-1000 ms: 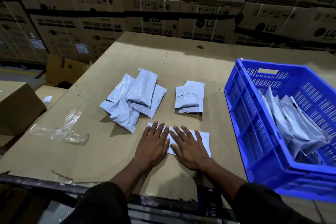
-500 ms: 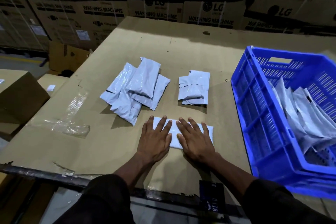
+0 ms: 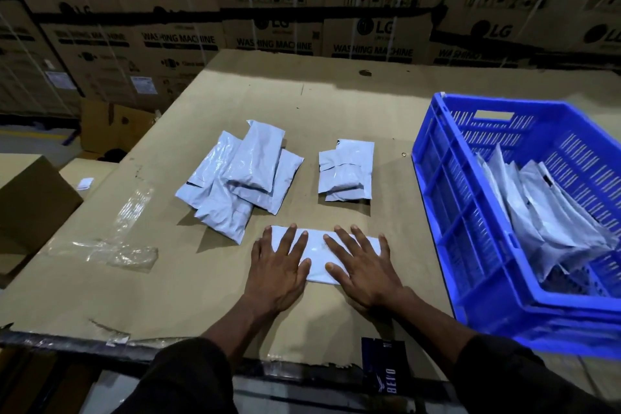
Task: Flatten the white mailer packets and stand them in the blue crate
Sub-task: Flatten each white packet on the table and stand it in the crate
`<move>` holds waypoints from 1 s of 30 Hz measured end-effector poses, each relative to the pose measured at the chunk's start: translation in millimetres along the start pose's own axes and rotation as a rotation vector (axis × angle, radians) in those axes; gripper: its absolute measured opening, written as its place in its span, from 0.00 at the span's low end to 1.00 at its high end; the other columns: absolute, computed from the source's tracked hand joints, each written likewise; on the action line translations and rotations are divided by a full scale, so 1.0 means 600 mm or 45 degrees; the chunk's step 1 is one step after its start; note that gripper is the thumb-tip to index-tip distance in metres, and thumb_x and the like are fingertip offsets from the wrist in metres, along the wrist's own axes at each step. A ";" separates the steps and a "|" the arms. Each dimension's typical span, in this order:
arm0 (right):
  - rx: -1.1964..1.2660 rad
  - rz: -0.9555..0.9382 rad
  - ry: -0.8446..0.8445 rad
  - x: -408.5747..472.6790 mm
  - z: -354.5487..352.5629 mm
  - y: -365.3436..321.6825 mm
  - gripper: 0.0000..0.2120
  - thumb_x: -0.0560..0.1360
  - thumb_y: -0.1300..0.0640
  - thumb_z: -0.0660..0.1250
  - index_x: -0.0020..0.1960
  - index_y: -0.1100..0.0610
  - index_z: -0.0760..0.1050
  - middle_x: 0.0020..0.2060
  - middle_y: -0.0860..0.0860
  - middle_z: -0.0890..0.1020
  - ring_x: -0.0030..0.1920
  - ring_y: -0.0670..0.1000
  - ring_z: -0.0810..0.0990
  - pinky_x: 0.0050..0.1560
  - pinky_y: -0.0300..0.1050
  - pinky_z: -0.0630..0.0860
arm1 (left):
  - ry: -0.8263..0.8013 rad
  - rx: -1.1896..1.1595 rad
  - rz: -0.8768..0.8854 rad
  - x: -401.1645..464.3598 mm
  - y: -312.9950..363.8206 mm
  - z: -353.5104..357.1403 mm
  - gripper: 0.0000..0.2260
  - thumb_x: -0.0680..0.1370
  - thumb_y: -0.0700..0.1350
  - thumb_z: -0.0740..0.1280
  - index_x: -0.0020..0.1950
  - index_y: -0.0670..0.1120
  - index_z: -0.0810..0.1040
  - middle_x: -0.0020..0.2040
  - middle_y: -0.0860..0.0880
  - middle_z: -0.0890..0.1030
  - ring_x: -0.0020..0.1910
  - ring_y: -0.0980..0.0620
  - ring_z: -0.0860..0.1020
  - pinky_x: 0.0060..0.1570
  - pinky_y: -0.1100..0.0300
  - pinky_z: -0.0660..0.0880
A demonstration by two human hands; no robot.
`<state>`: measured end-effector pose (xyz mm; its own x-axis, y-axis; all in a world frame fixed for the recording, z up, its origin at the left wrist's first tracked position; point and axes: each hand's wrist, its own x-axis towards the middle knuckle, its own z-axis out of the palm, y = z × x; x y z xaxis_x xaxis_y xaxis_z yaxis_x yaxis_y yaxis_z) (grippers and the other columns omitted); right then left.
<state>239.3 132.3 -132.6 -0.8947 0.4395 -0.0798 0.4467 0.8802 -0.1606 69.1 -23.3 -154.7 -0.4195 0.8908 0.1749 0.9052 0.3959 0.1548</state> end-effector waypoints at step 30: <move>-0.027 -0.581 0.267 -0.041 -0.042 -0.021 0.36 0.74 0.67 0.64 0.78 0.48 0.58 0.80 0.46 0.56 0.70 0.57 0.71 0.52 0.55 0.79 | 0.571 0.066 -0.002 -0.029 0.013 -0.017 0.22 0.79 0.46 0.63 0.74 0.45 0.70 0.76 0.42 0.71 0.76 0.40 0.69 0.71 0.32 0.61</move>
<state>255.9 115.0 -103.5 -0.9805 0.0338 0.1935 0.0119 0.9935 -0.1131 82.8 -37.8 -146.9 -0.3986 0.7098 0.5808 0.9021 0.4177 0.1086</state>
